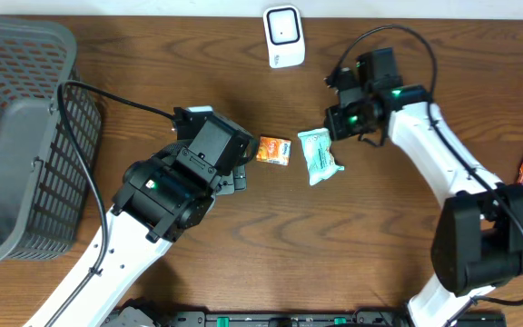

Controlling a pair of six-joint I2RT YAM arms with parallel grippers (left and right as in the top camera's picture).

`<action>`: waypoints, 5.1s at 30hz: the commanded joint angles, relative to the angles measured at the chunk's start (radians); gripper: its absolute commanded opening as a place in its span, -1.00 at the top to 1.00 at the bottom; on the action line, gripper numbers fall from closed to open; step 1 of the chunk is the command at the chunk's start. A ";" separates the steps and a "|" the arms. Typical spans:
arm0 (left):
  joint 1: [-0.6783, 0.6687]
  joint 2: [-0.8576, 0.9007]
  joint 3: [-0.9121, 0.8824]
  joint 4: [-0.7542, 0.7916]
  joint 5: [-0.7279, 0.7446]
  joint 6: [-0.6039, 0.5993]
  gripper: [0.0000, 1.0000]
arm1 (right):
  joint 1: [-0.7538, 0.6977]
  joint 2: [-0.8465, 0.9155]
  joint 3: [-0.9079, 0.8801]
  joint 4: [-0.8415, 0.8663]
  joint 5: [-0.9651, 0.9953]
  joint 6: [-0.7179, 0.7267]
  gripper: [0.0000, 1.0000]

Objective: Scan the item barcode

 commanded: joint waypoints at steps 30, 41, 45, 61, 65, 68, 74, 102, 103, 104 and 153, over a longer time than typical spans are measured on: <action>0.002 -0.002 0.006 0.003 -0.004 -0.009 -0.91 | 0.197 0.021 0.069 -0.222 0.478 -0.011 -0.64; 0.044 -0.138 0.006 0.006 -0.132 -0.027 -0.91 | 0.371 0.190 0.050 -0.196 0.908 0.116 -0.40; 0.101 -0.231 0.006 0.005 -0.131 -0.027 -0.91 | 0.379 0.232 0.050 -0.196 0.982 0.158 -0.39; 0.127 -0.311 0.006 -0.074 -0.143 -0.024 -0.91 | 0.350 0.409 0.026 -0.217 1.021 0.157 -0.50; 0.127 -0.311 0.006 -0.083 -0.147 -0.023 -0.91 | 0.345 0.477 0.026 -0.234 0.974 0.157 0.13; 0.127 -0.311 0.006 -0.088 -0.147 -0.023 -0.91 | 0.346 0.511 0.026 -0.239 0.920 0.163 0.73; 0.127 -0.311 0.006 -0.092 -0.147 -0.016 -0.91 | 0.350 0.511 0.026 -0.232 0.916 0.201 0.97; 0.127 -0.310 0.006 -0.106 -0.146 -0.016 -0.91 | 0.163 0.180 0.071 -0.256 0.699 0.058 -0.47; 0.127 -0.310 0.006 -0.106 -0.146 -0.016 -0.91 | 0.157 0.180 0.071 -0.252 0.699 0.058 -0.46; 0.127 -0.310 0.006 -0.106 -0.146 -0.017 -0.91 | 0.151 0.180 0.070 -0.247 0.700 0.053 -0.46; 0.127 -0.310 0.006 -0.122 -0.146 -0.016 -0.91 | 0.074 0.150 0.055 -0.212 0.626 -0.214 -0.59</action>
